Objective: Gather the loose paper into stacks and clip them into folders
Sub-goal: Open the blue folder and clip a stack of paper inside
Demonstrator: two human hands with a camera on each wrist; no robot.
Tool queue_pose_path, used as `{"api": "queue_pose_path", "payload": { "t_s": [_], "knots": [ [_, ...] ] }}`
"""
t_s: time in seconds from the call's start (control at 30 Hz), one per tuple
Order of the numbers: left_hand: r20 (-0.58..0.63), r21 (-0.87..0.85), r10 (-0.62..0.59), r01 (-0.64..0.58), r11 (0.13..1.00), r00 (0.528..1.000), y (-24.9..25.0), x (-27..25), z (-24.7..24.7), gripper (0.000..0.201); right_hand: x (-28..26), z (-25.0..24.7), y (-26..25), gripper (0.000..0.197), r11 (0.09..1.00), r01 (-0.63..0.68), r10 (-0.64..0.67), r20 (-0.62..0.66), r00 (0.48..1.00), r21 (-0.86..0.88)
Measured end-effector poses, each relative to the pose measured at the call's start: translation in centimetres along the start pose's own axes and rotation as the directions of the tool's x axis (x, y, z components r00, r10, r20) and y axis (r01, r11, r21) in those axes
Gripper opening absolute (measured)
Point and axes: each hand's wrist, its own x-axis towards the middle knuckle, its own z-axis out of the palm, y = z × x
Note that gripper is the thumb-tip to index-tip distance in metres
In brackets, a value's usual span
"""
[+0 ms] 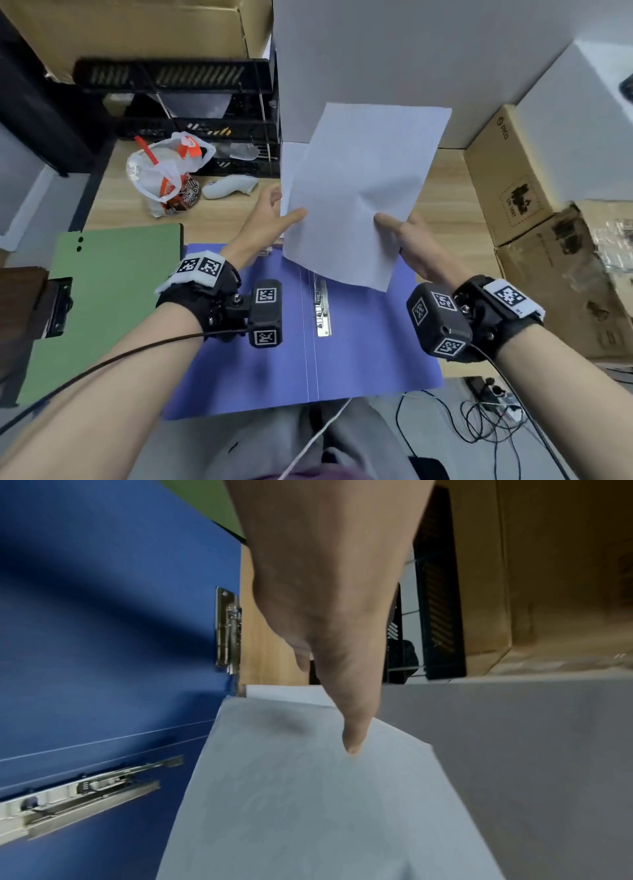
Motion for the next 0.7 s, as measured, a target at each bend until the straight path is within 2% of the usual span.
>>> {"api": "queue_pose_path", "payload": {
  "t_s": [0.1, 0.17, 0.23, 0.3, 0.37, 0.43, 0.57, 0.6, 0.7],
  "knots": [
    [-0.005, -0.157, 0.117, -0.117, 0.981, 0.993, 2.0, -0.4, -0.7, 0.065, -1.9, 0.3, -2.6, 0.025, 0.994, 0.105, -0.105, 0.008, 0.994, 0.022],
    [-0.053, -0.188, 0.207, -0.214, 0.959, 0.977, 2.9, -0.5, -1.0, 0.053, -2.7, 0.1, -3.8, 0.027, 0.983, 0.182, -0.182, 0.001, 0.983, 0.041],
    [-0.086, -0.192, 0.268, -0.280, 0.941, 0.960, 3.3, -0.7, -0.9, 0.041, -2.9, -0.4, -3.8, 0.028, 0.980, 0.200, -0.199, -0.049, 0.979, 0.015],
    [-0.078, -0.184, 0.269, -0.279, 0.943, 0.960, 2.8, -1.1, -0.5, 0.035, -2.6, -0.8, -2.4, 0.029, 0.988, 0.145, -0.151, -0.145, 0.978, -0.055],
    [-0.061, -0.052, 0.220, -0.223, 0.974, 0.974, 1.1, -1.5, 0.2, 0.020, -2.4, -0.8, -0.1, 0.025, 0.990, 0.056, -0.083, -0.214, 0.973, -0.129],
    [-0.063, 0.059, 0.167, -0.163, 0.985, 0.984, -0.9, -1.7, 0.9, 0.017, -2.6, -0.5, 2.0, 0.022, 0.985, 0.000, -0.045, -0.260, 0.964, -0.171],
    [-0.114, 0.077, 0.239, -0.231, 0.970, 0.964, 0.0, -2.0, 1.8, 0.017, -2.6, -0.7, 1.6, 0.027, 0.994, 0.019, -0.055, -0.347, 0.936, -0.106],
    [-0.104, 0.055, 0.260, -0.255, 0.965, 0.960, 1.0, -2.1, 1.9, 0.014, -2.5, -1.0, 0.9, 0.027, 0.997, 0.025, -0.050, -0.346, 0.937, -0.075],
    [-0.059, -0.024, 0.296, -0.298, 0.954, 0.953, 2.7, -2.2, 2.1, 0.023, -2.5, -1.9, -0.4, 0.032, 0.998, 0.055, -0.041, -0.331, 0.943, 0.032]
  ]
}}
